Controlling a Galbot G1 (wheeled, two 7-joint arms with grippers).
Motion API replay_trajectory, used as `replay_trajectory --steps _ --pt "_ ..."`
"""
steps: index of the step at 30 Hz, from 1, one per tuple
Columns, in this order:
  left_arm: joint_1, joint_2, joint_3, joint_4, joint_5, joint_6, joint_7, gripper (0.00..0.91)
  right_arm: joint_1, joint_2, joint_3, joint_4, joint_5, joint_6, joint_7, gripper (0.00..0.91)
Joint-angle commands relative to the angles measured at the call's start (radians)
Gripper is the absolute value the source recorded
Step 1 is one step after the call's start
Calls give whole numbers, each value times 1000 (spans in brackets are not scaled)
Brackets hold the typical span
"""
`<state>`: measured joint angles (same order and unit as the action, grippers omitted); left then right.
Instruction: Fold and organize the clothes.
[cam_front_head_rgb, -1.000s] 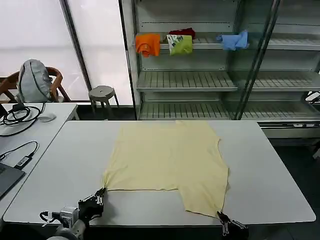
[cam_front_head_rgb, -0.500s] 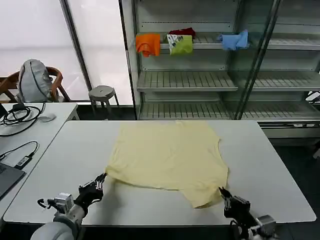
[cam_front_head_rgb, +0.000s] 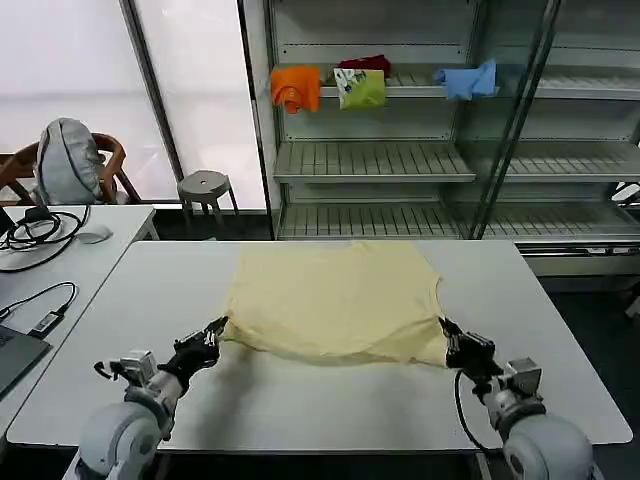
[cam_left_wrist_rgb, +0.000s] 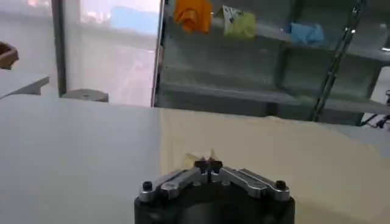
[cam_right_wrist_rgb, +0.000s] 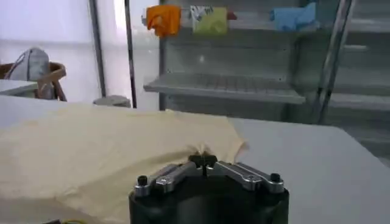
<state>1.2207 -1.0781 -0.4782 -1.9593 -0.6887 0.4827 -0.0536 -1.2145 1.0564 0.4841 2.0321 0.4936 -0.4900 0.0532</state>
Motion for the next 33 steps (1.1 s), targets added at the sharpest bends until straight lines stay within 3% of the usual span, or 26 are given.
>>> replay_trajectory --steps 1,33 --pt "-160 -3 40 190 -39 -9 7 10 204 1 -82 -170 6 -13 -2 0" --pt "-251 18 109 324 -12 -40 68 10 248 50 -130 -278 -45 0 0 0"
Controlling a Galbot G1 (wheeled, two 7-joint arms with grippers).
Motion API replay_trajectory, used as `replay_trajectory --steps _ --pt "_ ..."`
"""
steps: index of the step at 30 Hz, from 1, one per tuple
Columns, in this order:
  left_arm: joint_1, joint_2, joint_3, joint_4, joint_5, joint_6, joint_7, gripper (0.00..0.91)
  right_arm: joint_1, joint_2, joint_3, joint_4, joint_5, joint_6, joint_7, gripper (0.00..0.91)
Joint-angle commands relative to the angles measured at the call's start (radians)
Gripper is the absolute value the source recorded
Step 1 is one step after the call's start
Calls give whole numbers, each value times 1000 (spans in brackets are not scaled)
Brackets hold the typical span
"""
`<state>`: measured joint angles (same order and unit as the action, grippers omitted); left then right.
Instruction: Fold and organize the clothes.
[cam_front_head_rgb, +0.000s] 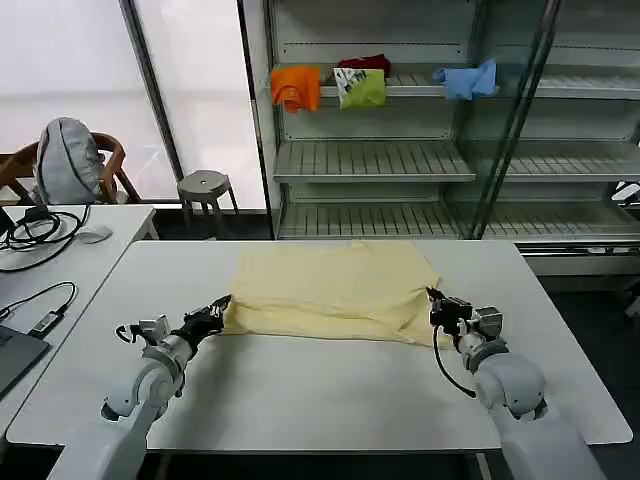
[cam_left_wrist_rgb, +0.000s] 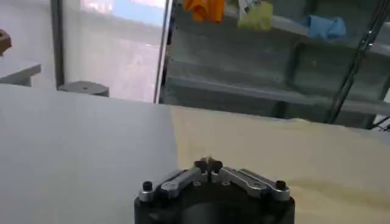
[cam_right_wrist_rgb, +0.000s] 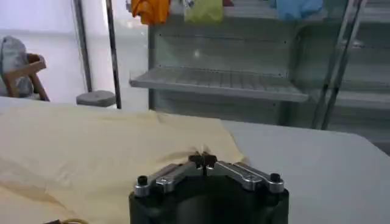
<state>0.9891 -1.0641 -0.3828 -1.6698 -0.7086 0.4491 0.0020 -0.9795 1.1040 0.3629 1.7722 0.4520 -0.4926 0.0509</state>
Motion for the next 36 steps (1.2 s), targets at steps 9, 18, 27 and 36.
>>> replay_trajectory --steps 9,18,27,36 --pt "-36 3 17 54 19 -15 13 574 29 14 -19 -44 -18 5 12 907" --pt "-44 7 4 52 35 -25 -10 907 79 30 -25 -92 -41 -1 29 907" --pt "85 61 -61 -135 27 -24 -16 907 -14 -9 42 32 -21 -21 40 907" --pt "205 73 -25 -261 77 104 -113 907 -255 -59 105 253 32 -66 54 907"
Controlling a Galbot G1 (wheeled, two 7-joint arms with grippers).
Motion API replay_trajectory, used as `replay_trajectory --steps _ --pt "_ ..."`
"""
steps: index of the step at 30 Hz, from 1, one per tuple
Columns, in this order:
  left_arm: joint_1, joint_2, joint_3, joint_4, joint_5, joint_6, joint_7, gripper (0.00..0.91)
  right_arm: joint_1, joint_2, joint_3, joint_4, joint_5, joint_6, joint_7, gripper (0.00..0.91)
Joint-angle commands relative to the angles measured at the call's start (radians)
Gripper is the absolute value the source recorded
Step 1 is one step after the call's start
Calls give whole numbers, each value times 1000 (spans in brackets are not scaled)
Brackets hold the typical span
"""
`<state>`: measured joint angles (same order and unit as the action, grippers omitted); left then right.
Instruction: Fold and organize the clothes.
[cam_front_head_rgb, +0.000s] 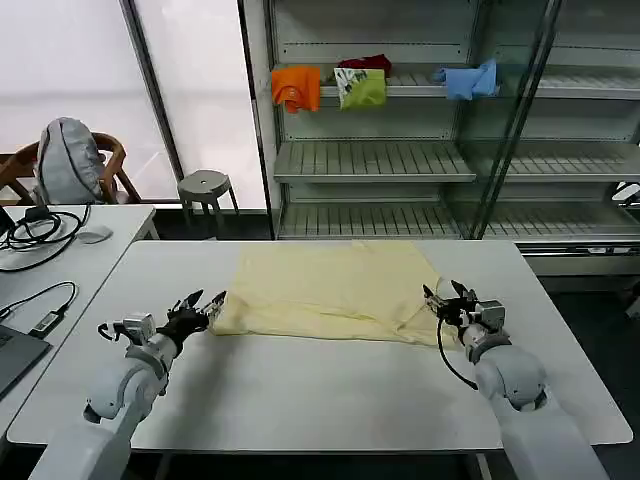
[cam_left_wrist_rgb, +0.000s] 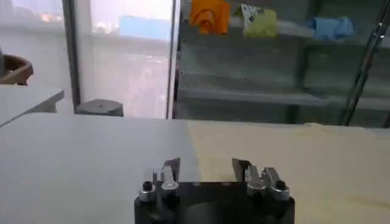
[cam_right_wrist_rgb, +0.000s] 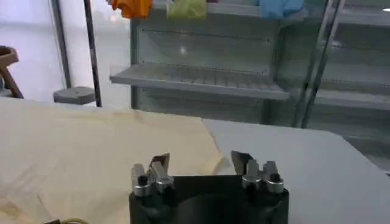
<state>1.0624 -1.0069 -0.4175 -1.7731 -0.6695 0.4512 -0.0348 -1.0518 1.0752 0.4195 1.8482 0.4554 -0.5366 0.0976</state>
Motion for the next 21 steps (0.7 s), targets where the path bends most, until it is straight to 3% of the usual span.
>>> replay_trajectory --steps 1,10,11,12,13,21 --pt "130 13 11 -157 39 104 -79 907 -194 -30 51 183 23 -22 2 907" --pt "100 -4 24 -107 39 115 -95 907 -278 -21 74 197 -1 -29 -2 907" --pt "98 -4 25 -103 40 118 -95 534 -276 -24 74 191 0 -33 3 554" --pt "93 -5 26 -94 46 120 -95 40 -272 -25 72 183 2 -36 10 121" --pt "88 -7 27 -84 48 120 -91 20 -266 -25 69 170 5 -39 9 0" --pt "86 -9 38 -71 78 118 -86 20 -248 -20 41 124 30 -41 16 0"
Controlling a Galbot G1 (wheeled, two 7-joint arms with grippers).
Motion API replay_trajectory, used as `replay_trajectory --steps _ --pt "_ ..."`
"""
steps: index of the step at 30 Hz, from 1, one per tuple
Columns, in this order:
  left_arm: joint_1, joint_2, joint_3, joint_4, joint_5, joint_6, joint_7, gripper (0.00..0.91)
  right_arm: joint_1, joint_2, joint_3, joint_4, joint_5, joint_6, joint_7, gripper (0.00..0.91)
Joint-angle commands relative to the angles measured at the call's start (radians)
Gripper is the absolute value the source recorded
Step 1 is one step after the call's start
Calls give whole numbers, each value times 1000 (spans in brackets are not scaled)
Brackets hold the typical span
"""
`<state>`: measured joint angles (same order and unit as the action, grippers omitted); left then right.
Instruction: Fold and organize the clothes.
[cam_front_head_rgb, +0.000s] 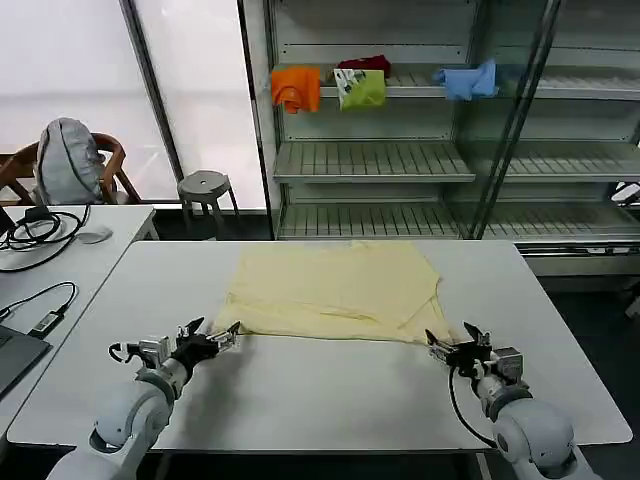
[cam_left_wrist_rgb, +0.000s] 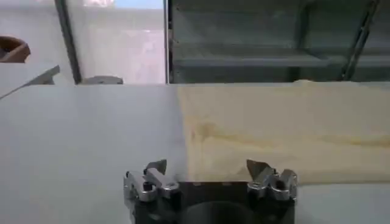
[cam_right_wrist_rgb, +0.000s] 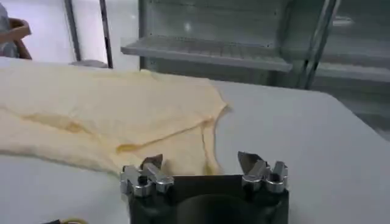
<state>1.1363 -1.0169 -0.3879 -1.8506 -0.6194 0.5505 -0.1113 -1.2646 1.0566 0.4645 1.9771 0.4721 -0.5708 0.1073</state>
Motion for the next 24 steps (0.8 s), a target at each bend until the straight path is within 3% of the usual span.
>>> replay_trajectory --steps 1,9,24 --pt "12 1 9 10 33 19 -8 20 -32 -2 -4 -7 20 -7 6 0" --pt "20 -3 8 13 45 19 -6 20 -8 4 -12 -40 65 -6 18 0" --pt "118 5 -50 -95 57 19 7 10 -108 -8 18 85 40 -6 7 0"
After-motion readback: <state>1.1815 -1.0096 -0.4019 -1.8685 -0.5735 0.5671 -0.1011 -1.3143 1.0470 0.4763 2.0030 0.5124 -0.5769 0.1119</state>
